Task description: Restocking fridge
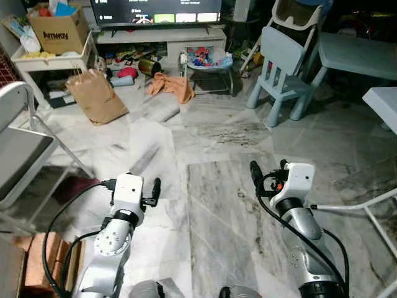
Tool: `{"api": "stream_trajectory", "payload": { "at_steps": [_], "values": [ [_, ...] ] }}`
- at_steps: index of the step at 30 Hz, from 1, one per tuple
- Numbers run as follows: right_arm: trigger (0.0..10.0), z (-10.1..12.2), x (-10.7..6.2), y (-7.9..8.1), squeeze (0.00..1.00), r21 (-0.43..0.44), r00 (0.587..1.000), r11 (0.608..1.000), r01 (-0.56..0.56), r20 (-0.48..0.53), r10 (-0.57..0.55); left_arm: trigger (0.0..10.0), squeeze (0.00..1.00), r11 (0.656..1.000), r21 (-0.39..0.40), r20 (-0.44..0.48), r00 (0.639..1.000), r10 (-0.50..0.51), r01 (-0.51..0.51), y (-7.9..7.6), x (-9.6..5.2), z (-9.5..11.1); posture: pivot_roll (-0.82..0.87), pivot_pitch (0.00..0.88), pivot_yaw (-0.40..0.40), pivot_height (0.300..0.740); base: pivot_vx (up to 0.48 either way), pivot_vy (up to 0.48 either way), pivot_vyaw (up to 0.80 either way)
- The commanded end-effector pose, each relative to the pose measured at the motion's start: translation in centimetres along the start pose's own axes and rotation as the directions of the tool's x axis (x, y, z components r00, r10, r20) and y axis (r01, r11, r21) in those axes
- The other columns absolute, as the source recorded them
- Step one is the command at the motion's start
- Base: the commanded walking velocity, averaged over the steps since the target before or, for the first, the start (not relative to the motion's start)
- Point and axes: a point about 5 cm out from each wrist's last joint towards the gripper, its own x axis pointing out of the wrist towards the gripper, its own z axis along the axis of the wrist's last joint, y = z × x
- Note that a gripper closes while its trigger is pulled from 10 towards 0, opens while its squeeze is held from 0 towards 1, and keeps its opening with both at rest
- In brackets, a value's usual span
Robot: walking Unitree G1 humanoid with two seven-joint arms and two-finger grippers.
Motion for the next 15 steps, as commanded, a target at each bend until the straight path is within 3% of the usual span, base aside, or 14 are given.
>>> {"api": "stream_trajectory", "payload": {
  "at_steps": [1, 8, 15],
  "values": [
    [10.0, 0.50, 0.05, -0.16, 0.00, -0.014, 1.000, 1.000, 0.000, 0.018, 0.000, 10.0, 0.00, 1.000, 0.010, 0.006, 1.000, 0.001, -0.001, -0.12, 0.12, 0.29, 0.05, 0.044, -0.010, 0.740, 0.000, -0.368, 0.00],
    [10.0, 0.59, 0.12, -0.10, 0.00, -0.019, 1.000, 1.000, -0.006, 0.025, 0.007, 10.0, 0.00, 1.000, 0.013, 0.004, 1.000, -0.001, 0.001, -0.19, 0.19, 0.27, 0.05, 0.041, -0.009, 0.740, 0.000, -0.363, 0.00],
    [10.0, 0.64, 0.19, -0.02, 0.00, -0.016, 1.000, 1.000, -0.014, 0.027, 0.015, 10.0, 0.00, 1.000, 0.013, 0.005, 1.000, -0.001, 0.001, -0.19, 0.27, 0.26, 0.05, 0.037, -0.010, 0.740, 0.000, -0.386, 0.73]
  ]
}}
